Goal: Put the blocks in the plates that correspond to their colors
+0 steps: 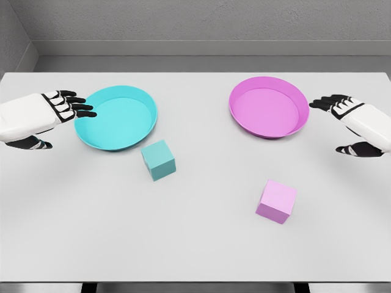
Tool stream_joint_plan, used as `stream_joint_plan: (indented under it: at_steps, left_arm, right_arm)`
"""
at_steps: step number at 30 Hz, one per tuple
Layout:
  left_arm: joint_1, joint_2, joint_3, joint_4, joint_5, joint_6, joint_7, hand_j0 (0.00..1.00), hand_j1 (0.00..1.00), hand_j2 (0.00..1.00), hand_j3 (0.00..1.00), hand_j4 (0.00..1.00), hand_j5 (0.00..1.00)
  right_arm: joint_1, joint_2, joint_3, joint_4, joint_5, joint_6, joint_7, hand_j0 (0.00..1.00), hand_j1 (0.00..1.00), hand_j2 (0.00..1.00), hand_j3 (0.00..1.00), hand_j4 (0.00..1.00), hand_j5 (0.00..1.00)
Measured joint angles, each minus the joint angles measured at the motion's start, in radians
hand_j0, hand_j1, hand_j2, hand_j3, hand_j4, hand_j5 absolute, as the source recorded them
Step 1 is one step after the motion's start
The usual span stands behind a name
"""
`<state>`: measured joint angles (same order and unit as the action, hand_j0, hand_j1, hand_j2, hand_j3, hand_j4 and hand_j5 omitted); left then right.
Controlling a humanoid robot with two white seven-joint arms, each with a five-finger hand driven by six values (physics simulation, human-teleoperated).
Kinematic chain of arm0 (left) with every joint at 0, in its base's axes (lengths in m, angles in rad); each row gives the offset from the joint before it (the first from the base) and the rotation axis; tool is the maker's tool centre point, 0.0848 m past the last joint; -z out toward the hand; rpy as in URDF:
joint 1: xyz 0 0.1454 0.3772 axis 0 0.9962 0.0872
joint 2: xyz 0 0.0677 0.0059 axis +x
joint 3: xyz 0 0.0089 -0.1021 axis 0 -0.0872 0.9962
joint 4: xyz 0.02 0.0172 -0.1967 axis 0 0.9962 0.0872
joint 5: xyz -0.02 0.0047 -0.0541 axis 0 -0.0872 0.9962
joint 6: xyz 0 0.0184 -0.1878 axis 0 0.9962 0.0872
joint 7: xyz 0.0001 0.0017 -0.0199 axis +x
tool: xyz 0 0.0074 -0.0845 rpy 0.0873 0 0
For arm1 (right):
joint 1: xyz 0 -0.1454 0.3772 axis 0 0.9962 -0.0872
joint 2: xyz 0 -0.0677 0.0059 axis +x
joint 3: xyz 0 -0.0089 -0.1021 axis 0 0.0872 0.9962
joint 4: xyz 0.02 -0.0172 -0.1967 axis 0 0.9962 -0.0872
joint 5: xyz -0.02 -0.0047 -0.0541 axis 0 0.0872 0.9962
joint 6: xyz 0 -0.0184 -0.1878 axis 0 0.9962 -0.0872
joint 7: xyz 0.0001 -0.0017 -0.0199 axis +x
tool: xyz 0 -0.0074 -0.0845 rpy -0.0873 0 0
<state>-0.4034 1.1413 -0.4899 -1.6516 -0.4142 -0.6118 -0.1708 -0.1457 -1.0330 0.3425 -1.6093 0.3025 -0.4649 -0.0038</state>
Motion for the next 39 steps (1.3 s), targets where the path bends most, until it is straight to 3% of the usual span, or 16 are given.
stream_joint_plan:
  at_steps: [6,13,18,23,27,30,37,39]
  left_arm:
    - [0.000,0.000,0.000,-0.001,0.000,0.000,0.000,1.00,1.00,1.00,1.00,1.00,1.00]
    - [-0.008,-0.054,-0.014,-0.016,-0.030,0.000,-0.001,1.00,1.00,1.00,1.00,1.00,1.00]
    - [-0.066,-0.149,-0.036,-0.026,-0.107,0.000,-0.017,1.00,1.00,1.00,1.00,1.00,1.00]
    - [-0.213,-0.227,-0.158,-0.031,-0.158,0.000,-0.047,1.00,1.00,1.00,1.00,1.00,1.00]
    - [-0.222,-0.258,-0.227,-0.031,-0.192,0.000,-0.064,1.00,1.00,1.00,1.00,1.00,1.00]
    - [-0.308,-0.271,-0.283,-0.031,-0.202,0.000,-0.077,1.00,1.00,1.00,1.00,1.00,1.00]
    - [-0.351,-0.308,-0.402,-0.030,-0.210,0.000,-0.093,1.00,1.00,1.00,1.00,1.00,1.00]
    - [-0.371,-0.311,-0.424,-0.029,-0.210,0.000,-0.094,1.00,1.00,1.00,1.00,1.00,1.00]
  right_arm:
    - [-0.002,-0.011,-0.001,-0.018,0.001,-0.003,0.016,1.00,1.00,1.00,1.00,1.00,1.00]
    - [-0.018,-0.029,-0.007,-0.103,0.009,-0.007,0.256,1.00,1.00,1.00,1.00,1.00,1.00]
    - [-0.032,-0.025,-0.007,-0.136,0.012,-0.045,0.336,1.00,1.00,1.00,1.00,1.00,1.00]
    - [-0.049,-0.020,-0.001,-0.142,0.012,-0.126,0.378,1.00,1.00,1.00,1.00,1.00,1.00]
    - [-0.052,-0.018,0.009,-0.143,0.011,-0.142,0.385,1.00,1.00,1.00,1.00,1.00,1.00]
    - [-0.052,-0.018,0.023,-0.144,0.011,-0.146,0.388,1.00,1.00,1.00,1.00,1.00,1.00]
    - [-0.054,-0.011,0.034,-0.144,0.012,-0.148,0.421,1.00,1.00,1.00,1.00,1.00,1.00]
    - [-0.089,-0.003,0.048,-0.144,0.011,-0.147,0.432,1.00,1.00,1.00,1.00,1.00,1.00]
